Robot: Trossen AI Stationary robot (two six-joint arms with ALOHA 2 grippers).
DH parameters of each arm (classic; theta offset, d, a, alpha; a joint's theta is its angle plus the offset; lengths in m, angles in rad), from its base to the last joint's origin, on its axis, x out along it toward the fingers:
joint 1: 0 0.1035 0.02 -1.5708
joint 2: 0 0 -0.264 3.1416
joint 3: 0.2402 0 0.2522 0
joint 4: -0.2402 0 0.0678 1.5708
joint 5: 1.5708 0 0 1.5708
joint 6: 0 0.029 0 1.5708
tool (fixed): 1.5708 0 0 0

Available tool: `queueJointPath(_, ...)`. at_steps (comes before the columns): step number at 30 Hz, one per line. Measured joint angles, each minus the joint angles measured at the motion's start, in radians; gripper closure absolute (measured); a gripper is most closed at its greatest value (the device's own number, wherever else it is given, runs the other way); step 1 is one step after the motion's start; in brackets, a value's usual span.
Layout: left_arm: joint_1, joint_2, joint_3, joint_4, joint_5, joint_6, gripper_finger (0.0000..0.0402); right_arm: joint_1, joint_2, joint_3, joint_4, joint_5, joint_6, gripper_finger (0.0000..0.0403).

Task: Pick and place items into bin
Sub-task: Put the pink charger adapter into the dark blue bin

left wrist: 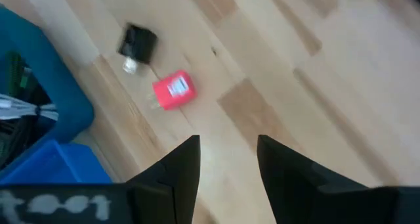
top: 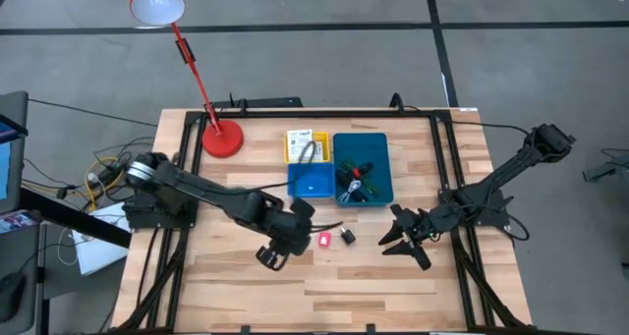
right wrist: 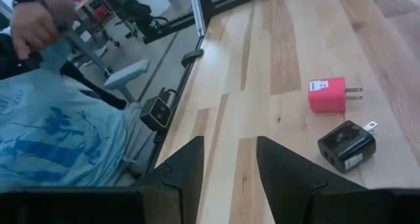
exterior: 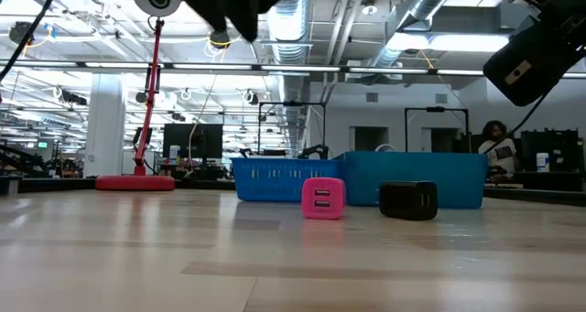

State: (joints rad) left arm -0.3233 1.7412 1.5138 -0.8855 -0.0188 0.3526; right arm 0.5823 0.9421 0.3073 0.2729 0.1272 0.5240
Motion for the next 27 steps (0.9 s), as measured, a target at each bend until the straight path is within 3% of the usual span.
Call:
queueJointPath(7, -0.017, 0.137, 0.121, -0.137, -0.091, 0.24, 0.026, 0.0, 0.0, 0.0, -0.003, 0.0, 0.0, 0.0269)
queueJointPath(11, -0.022, 0.178, 0.14, -0.147, -0.102, 0.292, 0.026, 0.0, 0.0, 0.0, -0.003, -0.001, 0.0, 0.0269)
queueJointPath(22, -0.046, 0.192, 0.14, -0.074, -0.099, 0.473, 0.026, 0.0, 0.0, 0.0, -0.011, -0.006, 0.0, 0.027)
queueJointPath(27, -0.051, 0.192, 0.14, 0.018, -0.095, 0.48, 0.026, 0.0, 0.0, 0.0, -0.011, -0.011, 0.0, 0.0269)
